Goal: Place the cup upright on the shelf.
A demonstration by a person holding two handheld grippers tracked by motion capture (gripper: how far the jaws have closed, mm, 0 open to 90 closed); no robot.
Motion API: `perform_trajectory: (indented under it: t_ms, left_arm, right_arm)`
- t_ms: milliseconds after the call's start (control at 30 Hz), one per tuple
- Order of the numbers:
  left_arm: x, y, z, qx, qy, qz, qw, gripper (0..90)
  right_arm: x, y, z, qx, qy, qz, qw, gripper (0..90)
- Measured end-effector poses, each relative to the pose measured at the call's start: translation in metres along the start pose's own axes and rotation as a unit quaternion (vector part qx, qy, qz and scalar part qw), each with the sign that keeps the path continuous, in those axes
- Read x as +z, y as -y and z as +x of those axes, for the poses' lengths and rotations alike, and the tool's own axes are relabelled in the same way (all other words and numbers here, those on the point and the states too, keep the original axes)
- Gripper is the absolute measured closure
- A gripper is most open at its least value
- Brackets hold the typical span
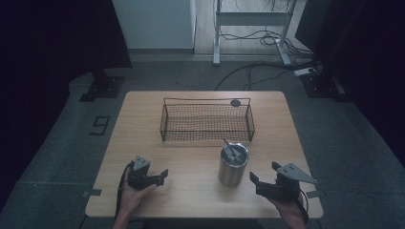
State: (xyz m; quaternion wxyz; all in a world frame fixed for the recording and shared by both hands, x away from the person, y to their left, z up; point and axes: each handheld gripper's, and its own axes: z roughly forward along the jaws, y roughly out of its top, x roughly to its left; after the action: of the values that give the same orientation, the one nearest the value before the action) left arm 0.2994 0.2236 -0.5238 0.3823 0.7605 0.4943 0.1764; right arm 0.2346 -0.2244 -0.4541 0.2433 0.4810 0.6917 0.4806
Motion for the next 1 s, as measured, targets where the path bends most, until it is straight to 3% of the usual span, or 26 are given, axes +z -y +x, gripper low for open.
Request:
perform_trajectory:
  t_ms: [367,1000]
  left_arm:
    - [0.003,0.001,0.000,0.001,0.001,0.007,1.0000,14.4]
    - [0.001,0.000,0.004,-0.008,0.011,0.001,0.9999,14.5]
  right_arm:
    - [0.009,-0.003,0.013,-0.018,-0.014,0.006,0.9997,0.0]
    - [0.043,-0.008,0.031,-0.026,-0.035,0.021,0.9988,0.0]
